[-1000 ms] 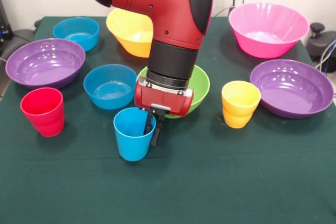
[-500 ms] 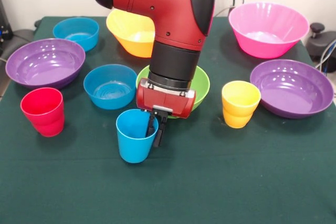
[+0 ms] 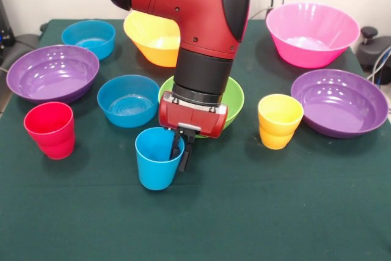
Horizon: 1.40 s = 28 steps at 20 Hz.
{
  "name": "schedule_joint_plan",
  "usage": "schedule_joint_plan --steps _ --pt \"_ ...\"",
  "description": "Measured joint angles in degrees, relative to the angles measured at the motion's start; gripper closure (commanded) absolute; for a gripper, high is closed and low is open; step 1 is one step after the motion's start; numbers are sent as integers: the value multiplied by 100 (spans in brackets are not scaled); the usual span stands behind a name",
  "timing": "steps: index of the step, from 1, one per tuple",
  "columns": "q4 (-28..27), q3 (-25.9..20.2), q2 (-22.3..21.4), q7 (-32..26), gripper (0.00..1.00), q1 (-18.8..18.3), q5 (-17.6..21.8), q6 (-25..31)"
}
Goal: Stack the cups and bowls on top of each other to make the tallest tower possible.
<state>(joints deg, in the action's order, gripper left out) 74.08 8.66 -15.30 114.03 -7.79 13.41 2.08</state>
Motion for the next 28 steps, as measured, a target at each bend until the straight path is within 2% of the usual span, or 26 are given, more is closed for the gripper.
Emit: schedule_joint_plan --steps 6,7,15,28 --pt "-10 -33 -2 0 100 -20 -1 5" --pt "-11 -57 18 0 0 -28 0 24" --pt "-15 -200 198 0 0 -34 -2 135" --pt "-27 -212 202 0 0 -34 0 139"
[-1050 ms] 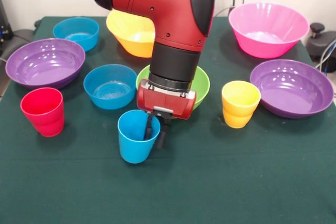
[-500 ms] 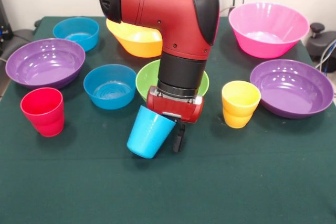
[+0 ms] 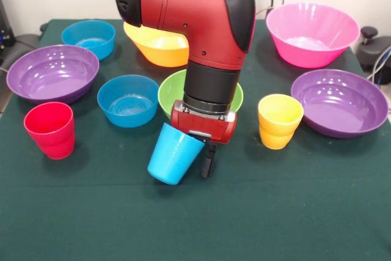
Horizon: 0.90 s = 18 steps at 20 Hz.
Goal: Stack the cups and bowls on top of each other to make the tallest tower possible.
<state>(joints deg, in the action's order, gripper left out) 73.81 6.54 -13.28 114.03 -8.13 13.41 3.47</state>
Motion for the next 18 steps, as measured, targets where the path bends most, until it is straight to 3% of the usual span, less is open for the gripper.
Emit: schedule_joint_plan --steps 9,18 --pt "-57 -2 -6 0 0 4 -1 193" --pt "-235 -57 -69 0 0 10 -14 1130"
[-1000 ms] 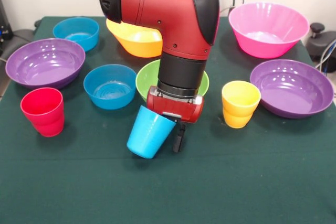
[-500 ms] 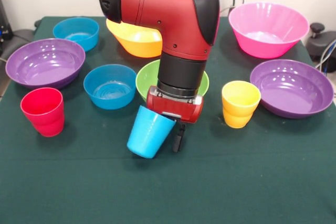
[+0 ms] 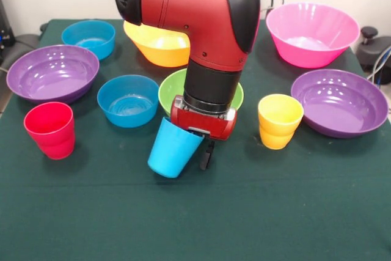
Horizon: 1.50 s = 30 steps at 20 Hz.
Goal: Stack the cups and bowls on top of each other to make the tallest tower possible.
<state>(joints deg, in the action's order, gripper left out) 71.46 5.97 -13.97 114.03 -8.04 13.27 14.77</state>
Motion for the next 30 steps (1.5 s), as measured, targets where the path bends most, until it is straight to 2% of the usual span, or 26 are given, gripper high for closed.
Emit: schedule_joint_plan --steps 6,18,23,30 --pt "-45 -79 -78 0 0 -21 1 478" --pt "-254 -445 -78 0 0 -235 2 847" --pt "-589 -675 6 0 0 -401 4 1144" --pt "-1198 -943 198 0 0 -600 8 1850"
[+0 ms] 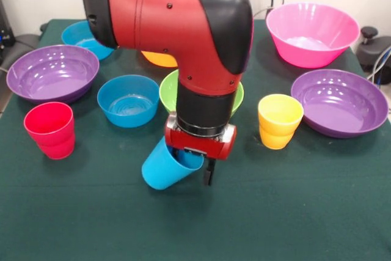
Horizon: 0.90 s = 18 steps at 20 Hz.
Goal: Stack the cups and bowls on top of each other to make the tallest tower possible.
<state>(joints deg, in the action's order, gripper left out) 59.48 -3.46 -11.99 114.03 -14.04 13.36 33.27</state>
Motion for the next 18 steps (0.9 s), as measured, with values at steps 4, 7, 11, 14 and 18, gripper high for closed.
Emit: schedule_joint_plan --steps 4,7,11,14,18 --pt "-158 -146 47 0 0 -123 1 206" --pt "-216 -235 69 0 0 -234 2 343" --pt "-218 -338 94 0 0 -377 5 474" --pt "-219 -405 103 0 0 -447 4 538" --pt "-220 -505 109 0 0 -548 4 587"
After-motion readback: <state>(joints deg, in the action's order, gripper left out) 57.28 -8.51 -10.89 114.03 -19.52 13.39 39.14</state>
